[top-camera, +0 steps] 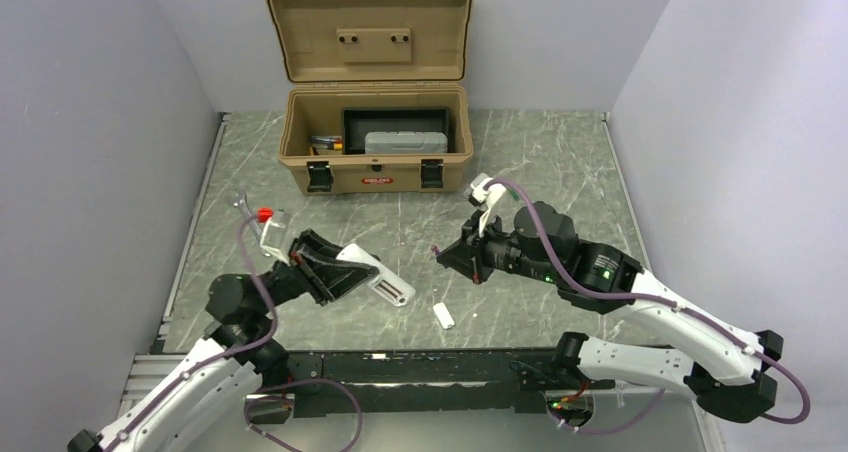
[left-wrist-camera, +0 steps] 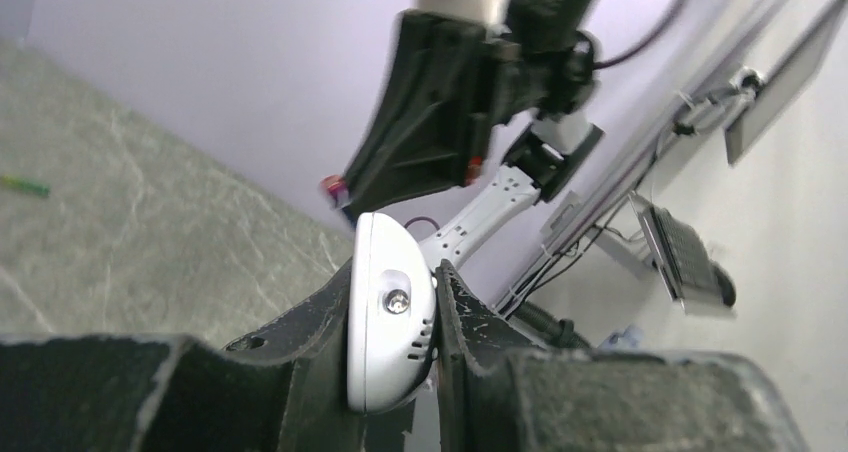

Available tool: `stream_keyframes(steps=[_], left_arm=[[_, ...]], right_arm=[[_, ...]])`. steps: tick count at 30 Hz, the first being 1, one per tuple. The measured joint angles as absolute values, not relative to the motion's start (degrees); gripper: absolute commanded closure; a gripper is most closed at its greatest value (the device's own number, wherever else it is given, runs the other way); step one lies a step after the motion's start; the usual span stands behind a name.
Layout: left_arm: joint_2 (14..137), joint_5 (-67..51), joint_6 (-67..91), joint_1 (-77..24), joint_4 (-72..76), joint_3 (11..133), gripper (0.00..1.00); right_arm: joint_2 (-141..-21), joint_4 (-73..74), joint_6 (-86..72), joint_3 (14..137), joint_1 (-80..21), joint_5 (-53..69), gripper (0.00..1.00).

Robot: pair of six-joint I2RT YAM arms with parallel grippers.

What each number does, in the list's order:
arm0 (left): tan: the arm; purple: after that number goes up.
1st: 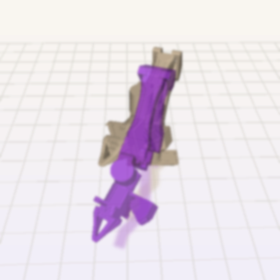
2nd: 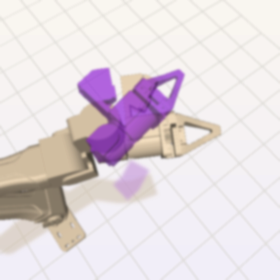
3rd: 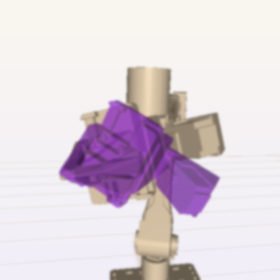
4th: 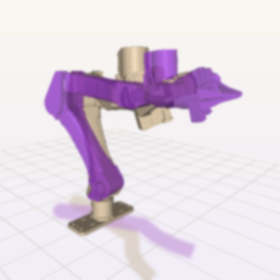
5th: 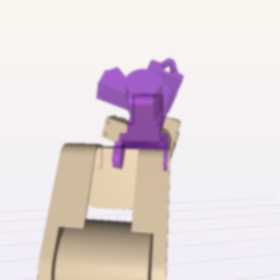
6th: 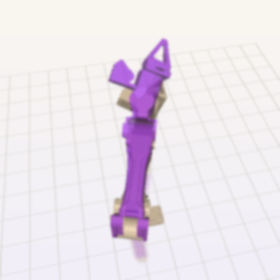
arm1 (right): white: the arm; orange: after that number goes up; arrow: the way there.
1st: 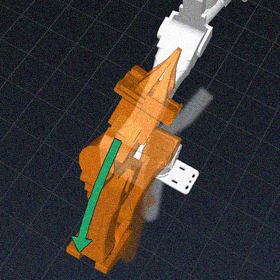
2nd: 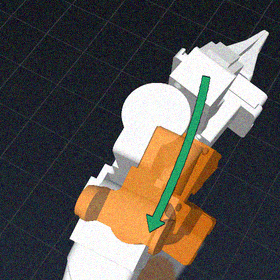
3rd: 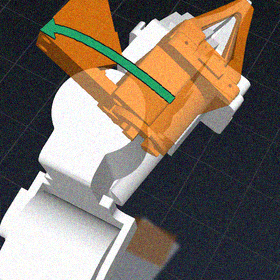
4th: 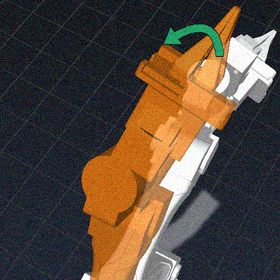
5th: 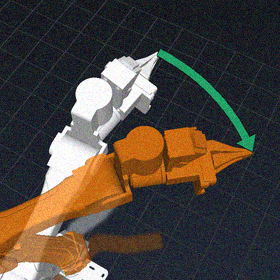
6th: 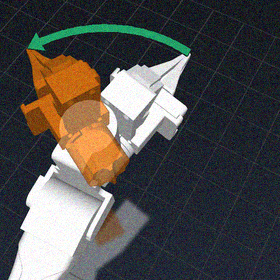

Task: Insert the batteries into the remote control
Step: Load the battery into the remote control.

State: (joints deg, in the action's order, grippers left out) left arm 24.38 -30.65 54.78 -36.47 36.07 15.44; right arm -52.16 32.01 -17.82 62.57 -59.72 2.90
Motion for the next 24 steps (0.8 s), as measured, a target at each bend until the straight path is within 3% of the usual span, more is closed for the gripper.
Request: stream_keyframes(steps=[10,24], left_arm=[[19.88,-39.22,35.59,-36.47,15.05,37.58,1.00],[19.99,-39.72,29.54,-36.47,4.84,37.67,1.00]], right_arm=[[-49.17,29.43,-17.80,60.14,-59.72,-0.54,1.00],[-49.47,29.10,-16.36,59.51,-59.72,0.51,1.00]])
